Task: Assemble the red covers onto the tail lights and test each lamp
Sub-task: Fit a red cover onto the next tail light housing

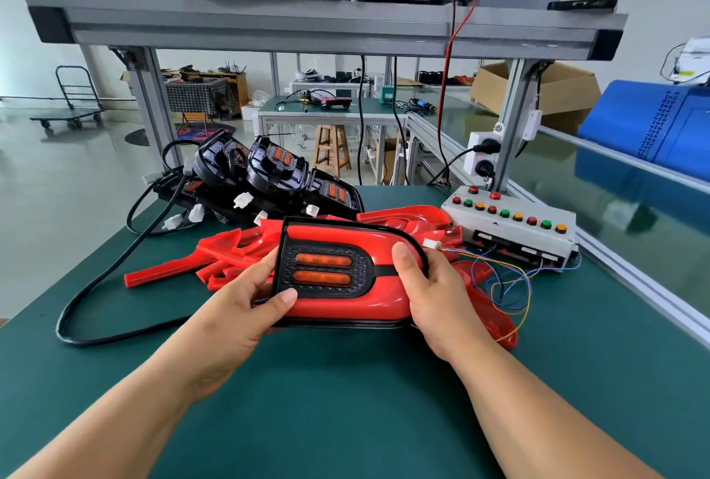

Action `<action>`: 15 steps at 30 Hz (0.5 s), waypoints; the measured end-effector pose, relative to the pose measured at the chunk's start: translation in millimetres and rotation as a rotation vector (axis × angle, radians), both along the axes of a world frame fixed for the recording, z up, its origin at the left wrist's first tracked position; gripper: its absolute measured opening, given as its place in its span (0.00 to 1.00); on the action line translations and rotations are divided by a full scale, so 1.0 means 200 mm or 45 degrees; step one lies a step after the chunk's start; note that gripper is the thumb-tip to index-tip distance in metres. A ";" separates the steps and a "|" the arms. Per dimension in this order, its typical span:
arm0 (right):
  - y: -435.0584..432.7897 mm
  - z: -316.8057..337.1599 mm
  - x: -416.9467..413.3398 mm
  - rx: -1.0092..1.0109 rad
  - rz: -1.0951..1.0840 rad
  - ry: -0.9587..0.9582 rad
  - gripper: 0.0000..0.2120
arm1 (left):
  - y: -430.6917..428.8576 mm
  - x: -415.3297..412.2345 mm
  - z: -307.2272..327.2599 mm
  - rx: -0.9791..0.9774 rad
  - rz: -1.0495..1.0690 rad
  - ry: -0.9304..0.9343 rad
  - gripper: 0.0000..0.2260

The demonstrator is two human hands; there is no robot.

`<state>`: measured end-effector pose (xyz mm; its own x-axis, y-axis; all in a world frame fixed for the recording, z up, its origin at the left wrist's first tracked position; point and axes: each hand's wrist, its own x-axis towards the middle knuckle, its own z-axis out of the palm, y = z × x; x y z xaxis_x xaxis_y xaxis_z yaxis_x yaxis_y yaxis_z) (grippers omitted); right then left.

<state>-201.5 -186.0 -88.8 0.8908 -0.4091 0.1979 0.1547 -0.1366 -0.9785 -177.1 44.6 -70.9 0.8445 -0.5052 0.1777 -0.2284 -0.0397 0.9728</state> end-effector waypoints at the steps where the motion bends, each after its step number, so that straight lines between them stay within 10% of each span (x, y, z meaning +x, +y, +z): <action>1: 0.00 0.00 0.00 -0.009 -0.002 -0.010 0.38 | 0.00 0.00 -0.01 0.035 0.020 -0.058 0.23; 7: 0.00 0.01 0.00 -0.034 -0.028 -0.019 0.33 | 0.01 0.00 -0.04 0.121 0.149 -0.255 0.25; 15: 0.03 0.01 0.00 0.047 -0.036 0.001 0.28 | -0.04 0.03 0.03 -0.029 0.145 0.176 0.15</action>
<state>-201.9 -180.1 -86.9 0.8790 -0.4411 0.1813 0.1503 -0.1045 -0.9831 -170.9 37.1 -65.3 0.9132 -0.4021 0.0660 -0.0875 -0.0352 0.9955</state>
